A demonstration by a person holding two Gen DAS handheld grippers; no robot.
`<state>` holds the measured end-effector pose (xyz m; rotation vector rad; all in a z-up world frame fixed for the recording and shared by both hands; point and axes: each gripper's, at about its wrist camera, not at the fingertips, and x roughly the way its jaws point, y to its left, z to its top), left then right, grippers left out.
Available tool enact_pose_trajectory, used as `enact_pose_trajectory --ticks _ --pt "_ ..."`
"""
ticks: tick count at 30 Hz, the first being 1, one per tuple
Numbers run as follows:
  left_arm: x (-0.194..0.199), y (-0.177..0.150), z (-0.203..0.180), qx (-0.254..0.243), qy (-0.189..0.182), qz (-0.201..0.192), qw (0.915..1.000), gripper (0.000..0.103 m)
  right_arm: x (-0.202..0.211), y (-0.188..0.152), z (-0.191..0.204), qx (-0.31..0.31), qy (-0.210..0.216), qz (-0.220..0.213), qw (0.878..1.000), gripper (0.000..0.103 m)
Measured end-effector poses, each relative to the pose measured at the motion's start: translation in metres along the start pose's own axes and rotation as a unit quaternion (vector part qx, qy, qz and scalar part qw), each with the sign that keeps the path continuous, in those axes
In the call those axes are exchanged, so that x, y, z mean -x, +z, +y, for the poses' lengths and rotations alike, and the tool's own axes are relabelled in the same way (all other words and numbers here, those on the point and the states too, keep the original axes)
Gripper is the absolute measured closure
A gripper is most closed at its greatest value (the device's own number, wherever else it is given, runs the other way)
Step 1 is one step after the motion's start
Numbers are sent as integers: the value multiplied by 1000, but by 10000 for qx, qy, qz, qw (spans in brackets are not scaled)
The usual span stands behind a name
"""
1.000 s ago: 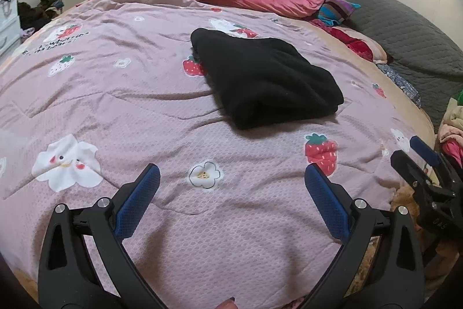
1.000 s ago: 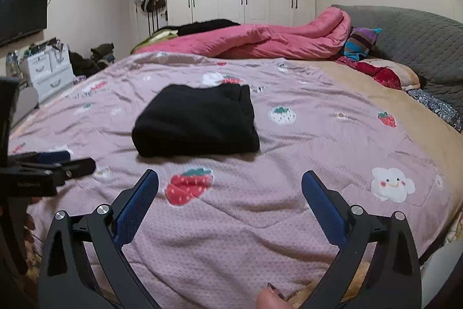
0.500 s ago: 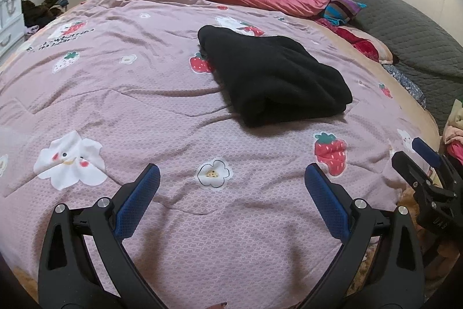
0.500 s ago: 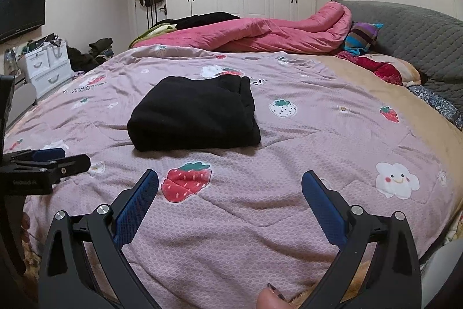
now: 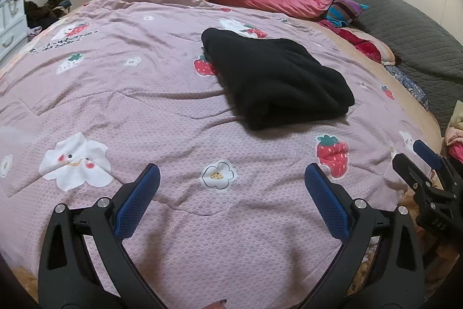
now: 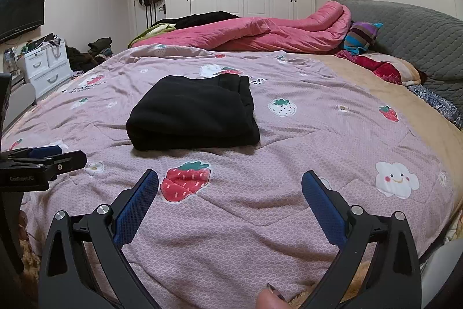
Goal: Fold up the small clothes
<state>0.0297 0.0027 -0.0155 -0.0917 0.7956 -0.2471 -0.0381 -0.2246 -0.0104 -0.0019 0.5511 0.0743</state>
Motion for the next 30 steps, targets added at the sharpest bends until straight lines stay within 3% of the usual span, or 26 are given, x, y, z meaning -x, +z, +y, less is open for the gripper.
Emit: enact_pose_trajectory --ticks 30 --pt "2 -1 -2 -33 113 -12 9999 9 0 1 -1 -33 -6 -3 10000 4"
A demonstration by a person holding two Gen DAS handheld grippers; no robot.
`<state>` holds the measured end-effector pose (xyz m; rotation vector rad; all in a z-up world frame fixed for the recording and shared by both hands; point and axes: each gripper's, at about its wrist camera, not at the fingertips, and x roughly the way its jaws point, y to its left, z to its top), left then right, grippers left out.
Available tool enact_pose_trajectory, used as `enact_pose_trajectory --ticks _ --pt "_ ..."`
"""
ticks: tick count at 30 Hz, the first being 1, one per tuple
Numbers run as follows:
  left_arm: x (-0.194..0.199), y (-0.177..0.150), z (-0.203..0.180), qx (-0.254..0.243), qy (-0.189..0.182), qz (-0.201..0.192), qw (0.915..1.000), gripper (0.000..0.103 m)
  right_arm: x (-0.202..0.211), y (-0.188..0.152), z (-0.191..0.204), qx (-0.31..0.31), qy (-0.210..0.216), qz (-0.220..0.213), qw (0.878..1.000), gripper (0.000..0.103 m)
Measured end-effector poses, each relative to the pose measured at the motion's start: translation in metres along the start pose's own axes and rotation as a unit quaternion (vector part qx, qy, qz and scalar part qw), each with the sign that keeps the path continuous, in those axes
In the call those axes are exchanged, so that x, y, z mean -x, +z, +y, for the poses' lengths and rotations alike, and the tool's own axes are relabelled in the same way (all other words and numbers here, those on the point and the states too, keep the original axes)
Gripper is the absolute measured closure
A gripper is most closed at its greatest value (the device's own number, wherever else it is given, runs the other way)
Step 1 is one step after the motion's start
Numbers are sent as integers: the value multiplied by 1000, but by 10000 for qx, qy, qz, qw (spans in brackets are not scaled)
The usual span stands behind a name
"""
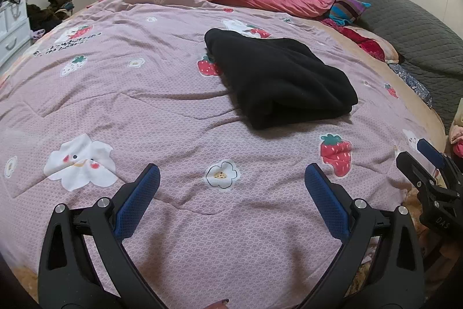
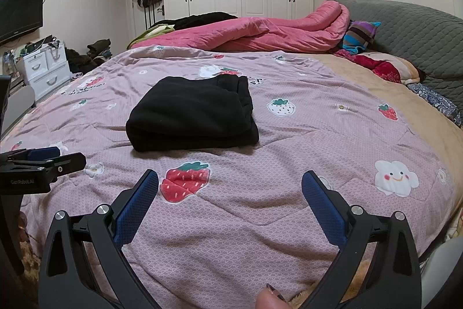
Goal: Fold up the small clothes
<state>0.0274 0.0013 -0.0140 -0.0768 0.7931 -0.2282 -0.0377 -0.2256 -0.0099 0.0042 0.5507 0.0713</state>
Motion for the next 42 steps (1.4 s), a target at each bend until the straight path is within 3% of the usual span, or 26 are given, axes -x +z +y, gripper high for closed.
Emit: enact_pose_trajectory --ticks 42 --pt "2 -2 0 13 108 29 9999 9 0 -1 1 4 -11 21 10000 4"
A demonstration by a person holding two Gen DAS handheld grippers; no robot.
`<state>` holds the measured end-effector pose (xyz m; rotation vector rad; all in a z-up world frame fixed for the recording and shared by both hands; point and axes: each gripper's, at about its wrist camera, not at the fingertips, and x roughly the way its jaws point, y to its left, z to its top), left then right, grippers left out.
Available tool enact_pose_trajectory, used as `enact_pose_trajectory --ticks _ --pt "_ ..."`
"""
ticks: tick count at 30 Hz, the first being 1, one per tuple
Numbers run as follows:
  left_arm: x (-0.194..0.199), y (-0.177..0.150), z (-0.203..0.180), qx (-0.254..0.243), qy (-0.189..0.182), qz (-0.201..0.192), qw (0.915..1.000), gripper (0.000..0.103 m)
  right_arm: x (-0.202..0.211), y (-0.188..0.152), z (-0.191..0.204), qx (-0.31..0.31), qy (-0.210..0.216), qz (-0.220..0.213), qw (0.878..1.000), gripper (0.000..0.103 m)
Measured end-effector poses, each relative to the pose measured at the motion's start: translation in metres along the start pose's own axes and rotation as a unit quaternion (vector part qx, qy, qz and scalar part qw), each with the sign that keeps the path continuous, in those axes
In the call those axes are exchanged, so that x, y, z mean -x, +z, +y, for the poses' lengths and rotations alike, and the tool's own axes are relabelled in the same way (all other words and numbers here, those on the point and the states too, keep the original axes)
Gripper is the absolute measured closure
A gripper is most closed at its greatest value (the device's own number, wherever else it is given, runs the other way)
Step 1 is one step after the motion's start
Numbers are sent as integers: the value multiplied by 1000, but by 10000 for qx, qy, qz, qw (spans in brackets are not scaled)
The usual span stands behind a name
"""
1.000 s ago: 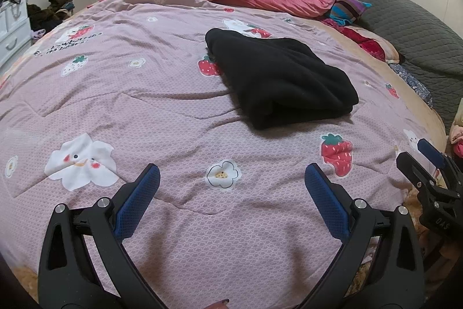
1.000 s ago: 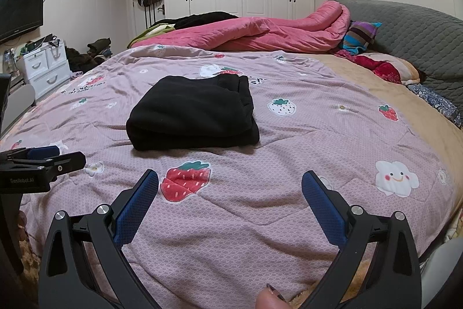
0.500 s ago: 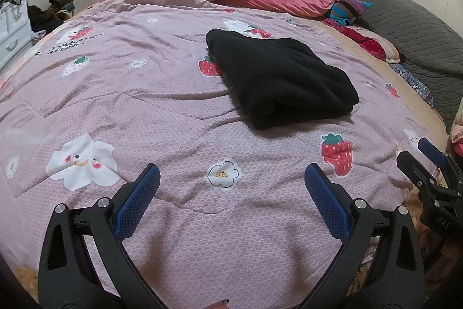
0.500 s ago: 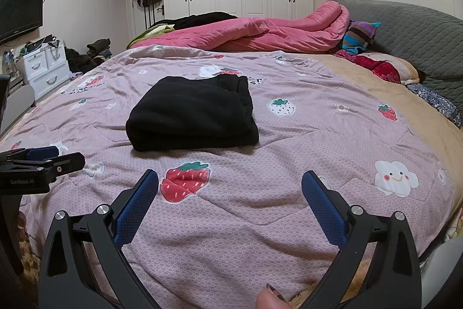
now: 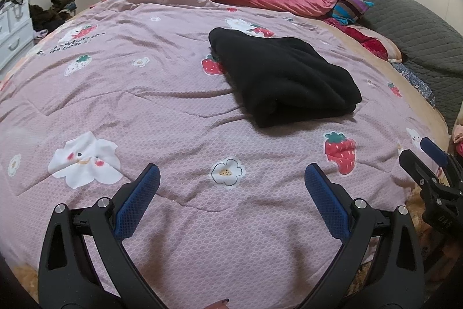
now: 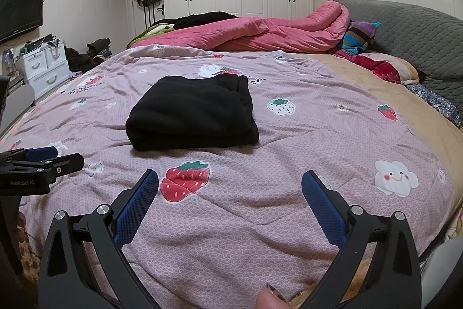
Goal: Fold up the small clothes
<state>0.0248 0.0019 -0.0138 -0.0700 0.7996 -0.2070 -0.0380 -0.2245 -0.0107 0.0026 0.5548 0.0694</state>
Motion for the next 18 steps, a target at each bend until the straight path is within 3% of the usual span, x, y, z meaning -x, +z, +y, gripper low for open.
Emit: enact_pose_trajectory --ticks 5,13,16,18 --pt "1 -2 0 -26 -5 0 10000 9 0 0 -1 -48 -13 -8 10000 4" --pt "2 -7 19 54 530 76 9986 9 24 5 -28 -642 -419 58 9970 4" --pt "10 -4 47 273 614 108 9977 9 54 7 -64 -1015 -1123 -87 9884 4" --pt "15 4 86 642 611 210 9958 9 73 1 -105 -1319 -2068 -27 9694 4"
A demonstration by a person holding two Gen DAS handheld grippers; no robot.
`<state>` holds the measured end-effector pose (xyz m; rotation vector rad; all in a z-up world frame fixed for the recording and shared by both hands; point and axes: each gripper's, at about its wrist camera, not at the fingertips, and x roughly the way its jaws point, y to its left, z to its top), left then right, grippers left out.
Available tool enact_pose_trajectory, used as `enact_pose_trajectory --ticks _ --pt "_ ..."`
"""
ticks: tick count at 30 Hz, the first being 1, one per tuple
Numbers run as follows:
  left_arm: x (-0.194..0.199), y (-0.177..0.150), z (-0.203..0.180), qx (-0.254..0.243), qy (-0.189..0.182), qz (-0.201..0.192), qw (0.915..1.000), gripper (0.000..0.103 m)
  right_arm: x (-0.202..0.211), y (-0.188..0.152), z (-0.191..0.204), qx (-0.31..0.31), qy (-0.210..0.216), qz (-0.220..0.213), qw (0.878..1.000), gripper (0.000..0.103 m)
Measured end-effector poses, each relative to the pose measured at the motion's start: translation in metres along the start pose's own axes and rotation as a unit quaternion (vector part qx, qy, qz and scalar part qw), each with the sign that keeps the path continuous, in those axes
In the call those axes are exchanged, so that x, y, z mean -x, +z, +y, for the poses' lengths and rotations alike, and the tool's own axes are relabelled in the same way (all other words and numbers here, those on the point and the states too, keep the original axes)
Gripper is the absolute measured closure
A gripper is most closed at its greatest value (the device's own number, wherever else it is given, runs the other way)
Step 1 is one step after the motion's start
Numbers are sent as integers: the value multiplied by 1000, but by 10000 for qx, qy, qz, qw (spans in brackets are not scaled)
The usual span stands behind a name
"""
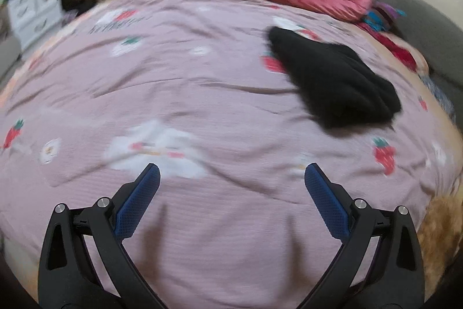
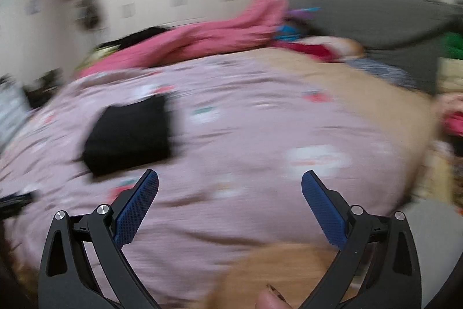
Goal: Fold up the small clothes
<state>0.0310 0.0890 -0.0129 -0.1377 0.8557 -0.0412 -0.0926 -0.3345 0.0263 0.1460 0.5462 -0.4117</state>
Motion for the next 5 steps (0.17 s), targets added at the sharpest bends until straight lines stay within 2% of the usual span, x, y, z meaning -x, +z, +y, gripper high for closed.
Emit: enact_pose_trajectory --ticks 1,3,4,5 --pt "1 6 20 141 63 1 9999 9 -3 0 -24 -169 -463 71 9988 4" --pt "7 25 71 420 545 -135 9975 9 -19 -9 -89 -613 -1602 397 9844 4" --pt "8 38 106 619 871 -176 9941 9 -31 -19 -133 -869 -2280 735 9670 4" --pt "7 47 131 865 1011 -120 9910 9 -39 -26 -160 -1025 -2642 934 9544 4"
